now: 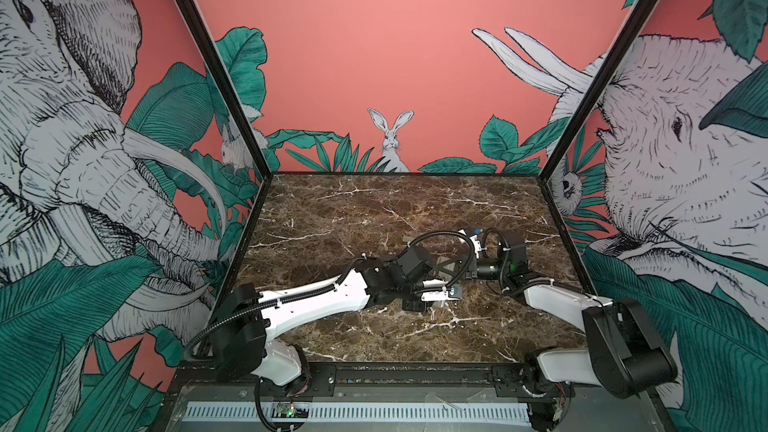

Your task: Load the batteries into the remote control

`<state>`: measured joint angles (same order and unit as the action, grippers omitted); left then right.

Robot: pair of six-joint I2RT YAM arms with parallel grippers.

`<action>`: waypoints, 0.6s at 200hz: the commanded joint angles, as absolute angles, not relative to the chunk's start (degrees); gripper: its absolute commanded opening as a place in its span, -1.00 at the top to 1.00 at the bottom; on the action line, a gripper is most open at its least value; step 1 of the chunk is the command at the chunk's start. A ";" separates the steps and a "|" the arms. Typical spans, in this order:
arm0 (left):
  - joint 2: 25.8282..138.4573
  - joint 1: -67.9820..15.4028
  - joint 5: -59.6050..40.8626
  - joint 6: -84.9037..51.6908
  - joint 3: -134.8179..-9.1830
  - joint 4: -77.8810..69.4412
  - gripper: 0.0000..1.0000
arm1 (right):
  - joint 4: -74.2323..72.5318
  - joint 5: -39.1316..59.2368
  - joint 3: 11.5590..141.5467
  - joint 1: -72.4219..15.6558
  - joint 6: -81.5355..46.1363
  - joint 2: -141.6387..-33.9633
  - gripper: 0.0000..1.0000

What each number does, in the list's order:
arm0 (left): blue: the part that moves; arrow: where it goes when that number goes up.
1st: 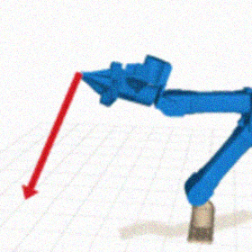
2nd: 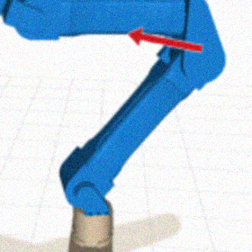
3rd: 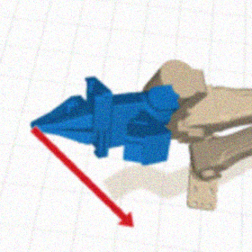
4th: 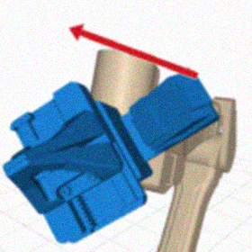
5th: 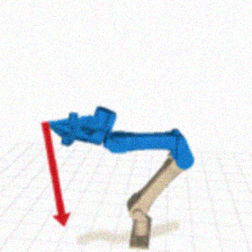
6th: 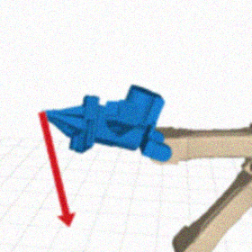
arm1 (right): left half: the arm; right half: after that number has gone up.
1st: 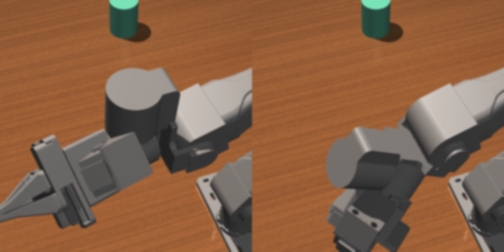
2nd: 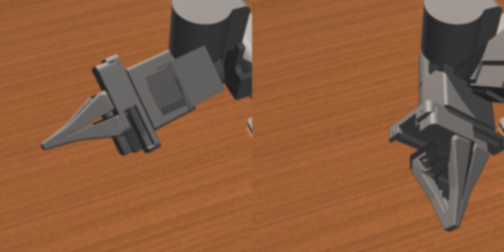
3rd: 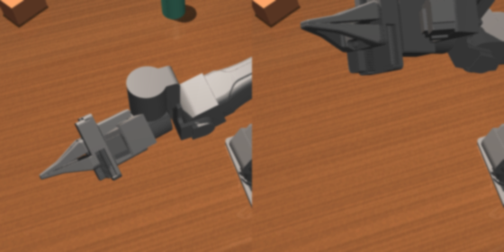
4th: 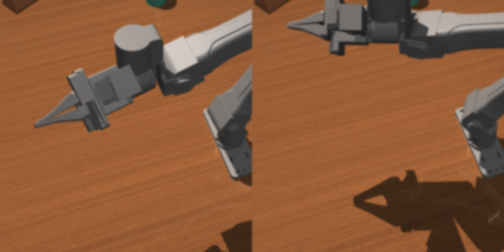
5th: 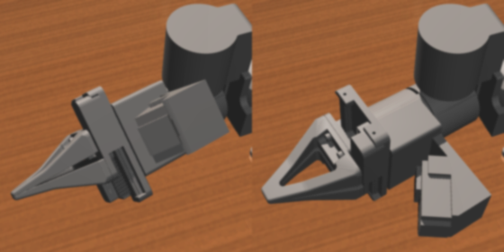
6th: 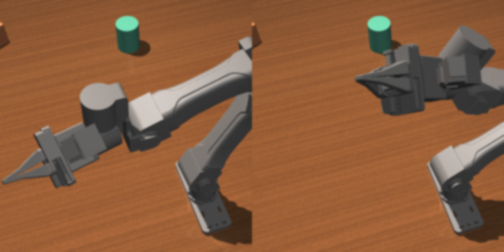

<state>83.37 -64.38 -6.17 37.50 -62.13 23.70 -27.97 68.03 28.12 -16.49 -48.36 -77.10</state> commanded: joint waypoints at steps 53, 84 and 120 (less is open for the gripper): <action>85.73 -64.55 -3.40 37.71 -64.72 23.56 0.62 | -30.41 70.05 28.71 -17.14 -48.21 -76.49 1.00; 86.82 -64.54 -2.30 37.29 -65.55 23.29 0.65 | -30.37 70.14 28.65 -17.31 -48.45 -76.14 1.00; 87.95 -64.59 -0.41 36.66 -66.16 22.50 0.67 | -30.55 70.30 28.60 -17.58 -48.51 -75.96 1.00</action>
